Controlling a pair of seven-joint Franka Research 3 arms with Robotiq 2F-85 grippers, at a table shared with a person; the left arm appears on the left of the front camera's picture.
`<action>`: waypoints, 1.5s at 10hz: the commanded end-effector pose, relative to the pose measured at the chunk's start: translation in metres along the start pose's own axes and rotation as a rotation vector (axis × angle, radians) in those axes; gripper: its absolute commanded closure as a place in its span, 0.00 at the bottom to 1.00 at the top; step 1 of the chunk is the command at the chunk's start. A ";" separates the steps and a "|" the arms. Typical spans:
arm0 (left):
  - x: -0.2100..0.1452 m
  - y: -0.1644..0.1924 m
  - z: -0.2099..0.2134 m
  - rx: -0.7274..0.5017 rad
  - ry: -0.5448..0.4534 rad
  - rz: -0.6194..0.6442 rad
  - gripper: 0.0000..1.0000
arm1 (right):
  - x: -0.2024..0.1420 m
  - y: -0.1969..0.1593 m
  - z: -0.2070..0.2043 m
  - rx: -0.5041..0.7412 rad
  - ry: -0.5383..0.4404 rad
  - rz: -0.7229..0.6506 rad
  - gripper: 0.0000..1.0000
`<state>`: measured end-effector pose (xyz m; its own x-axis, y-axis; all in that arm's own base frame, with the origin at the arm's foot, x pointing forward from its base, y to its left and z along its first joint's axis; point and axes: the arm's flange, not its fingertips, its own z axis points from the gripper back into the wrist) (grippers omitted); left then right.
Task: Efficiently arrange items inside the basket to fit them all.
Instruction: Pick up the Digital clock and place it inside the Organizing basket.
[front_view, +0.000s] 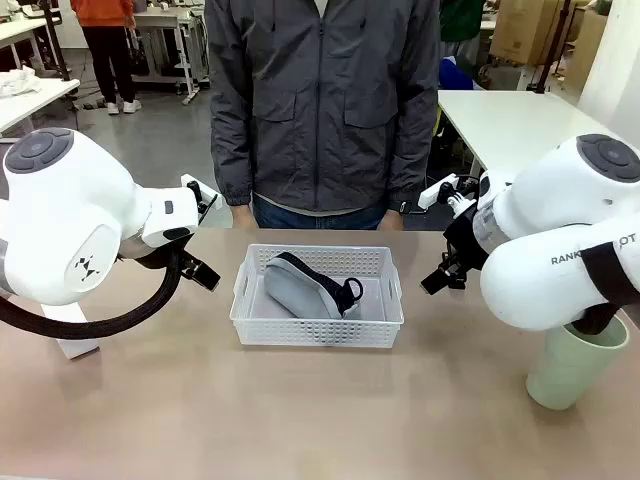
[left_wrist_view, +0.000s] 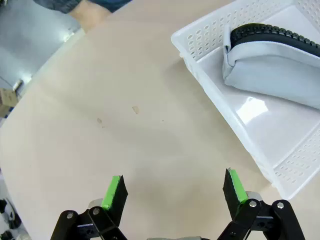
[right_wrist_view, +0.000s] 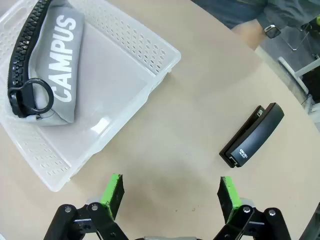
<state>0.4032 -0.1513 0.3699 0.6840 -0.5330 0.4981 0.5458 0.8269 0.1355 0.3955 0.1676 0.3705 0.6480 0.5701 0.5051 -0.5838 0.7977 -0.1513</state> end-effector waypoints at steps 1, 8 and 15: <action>0.000 0.000 0.000 0.000 -0.001 0.000 0.00 | 0.000 0.000 0.000 0.000 0.000 0.000 0.00; 0.000 0.000 0.000 0.000 -0.001 0.000 0.00 | 0.000 0.000 0.000 0.000 0.000 0.000 0.00; 0.000 0.000 0.000 0.000 0.000 0.001 0.00 | 0.000 0.000 0.000 0.000 0.000 0.001 0.00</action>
<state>0.4033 -0.1512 0.3699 0.6843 -0.5325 0.4982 0.5454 0.8272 0.1351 0.3955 0.1677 0.3705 0.6475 0.5709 0.5048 -0.5843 0.7971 -0.1521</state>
